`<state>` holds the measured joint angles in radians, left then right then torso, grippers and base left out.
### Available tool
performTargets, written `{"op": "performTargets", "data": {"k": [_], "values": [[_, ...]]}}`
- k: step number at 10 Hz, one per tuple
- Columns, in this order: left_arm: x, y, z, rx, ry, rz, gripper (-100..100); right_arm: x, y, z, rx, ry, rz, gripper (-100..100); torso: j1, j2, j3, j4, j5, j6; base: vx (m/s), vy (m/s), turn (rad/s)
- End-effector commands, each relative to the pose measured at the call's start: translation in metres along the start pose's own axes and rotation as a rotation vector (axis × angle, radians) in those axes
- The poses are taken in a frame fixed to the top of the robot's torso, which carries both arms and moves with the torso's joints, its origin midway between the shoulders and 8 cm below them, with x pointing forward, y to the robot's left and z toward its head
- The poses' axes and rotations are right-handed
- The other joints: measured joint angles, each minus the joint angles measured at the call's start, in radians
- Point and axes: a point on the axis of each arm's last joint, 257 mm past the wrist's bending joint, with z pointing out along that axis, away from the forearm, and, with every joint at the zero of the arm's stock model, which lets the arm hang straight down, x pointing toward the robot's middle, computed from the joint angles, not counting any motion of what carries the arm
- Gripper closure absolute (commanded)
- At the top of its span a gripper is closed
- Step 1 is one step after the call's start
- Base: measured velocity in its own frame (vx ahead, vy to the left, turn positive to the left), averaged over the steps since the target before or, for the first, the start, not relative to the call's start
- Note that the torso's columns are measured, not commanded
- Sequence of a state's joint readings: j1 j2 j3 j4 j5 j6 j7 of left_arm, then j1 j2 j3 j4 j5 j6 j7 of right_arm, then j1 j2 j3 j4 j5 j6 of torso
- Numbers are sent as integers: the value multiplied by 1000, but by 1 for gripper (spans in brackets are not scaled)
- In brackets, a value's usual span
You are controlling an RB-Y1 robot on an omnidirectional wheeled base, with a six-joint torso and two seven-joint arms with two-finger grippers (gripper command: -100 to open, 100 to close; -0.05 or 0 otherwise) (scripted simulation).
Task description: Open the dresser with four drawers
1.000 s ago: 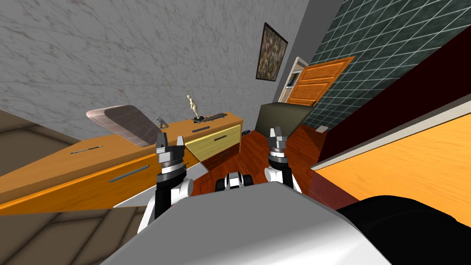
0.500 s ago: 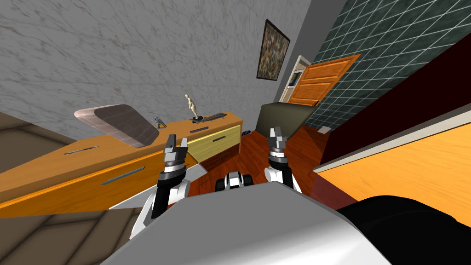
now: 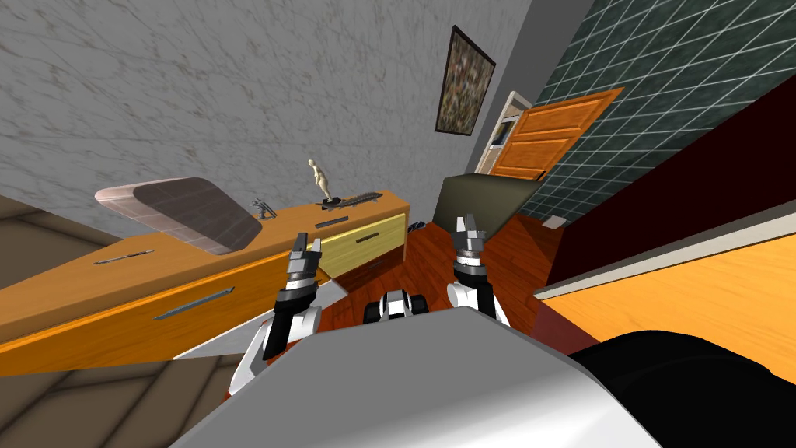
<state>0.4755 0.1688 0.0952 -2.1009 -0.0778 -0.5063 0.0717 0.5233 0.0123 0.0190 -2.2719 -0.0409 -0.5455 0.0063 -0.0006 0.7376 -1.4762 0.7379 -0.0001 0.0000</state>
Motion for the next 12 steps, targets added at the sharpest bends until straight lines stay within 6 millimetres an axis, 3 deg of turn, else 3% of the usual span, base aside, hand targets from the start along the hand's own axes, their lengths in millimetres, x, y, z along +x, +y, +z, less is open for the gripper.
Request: {"op": "performTargets", "data": {"k": [1, 12], "values": [[-4, 29, -8, -52, -5, 1, -100, 0, 0, 0, 0, 0, 0, 0, 0, 0, 0, 0, 0, 0, 81, -73, 36], [-17, 121, -43, -229, -45, -8, -100, 0, 0, 0, 0, 0, 0, 0, 1, 1, 0, 0, 0, 0, 65, -58, 32]]}}
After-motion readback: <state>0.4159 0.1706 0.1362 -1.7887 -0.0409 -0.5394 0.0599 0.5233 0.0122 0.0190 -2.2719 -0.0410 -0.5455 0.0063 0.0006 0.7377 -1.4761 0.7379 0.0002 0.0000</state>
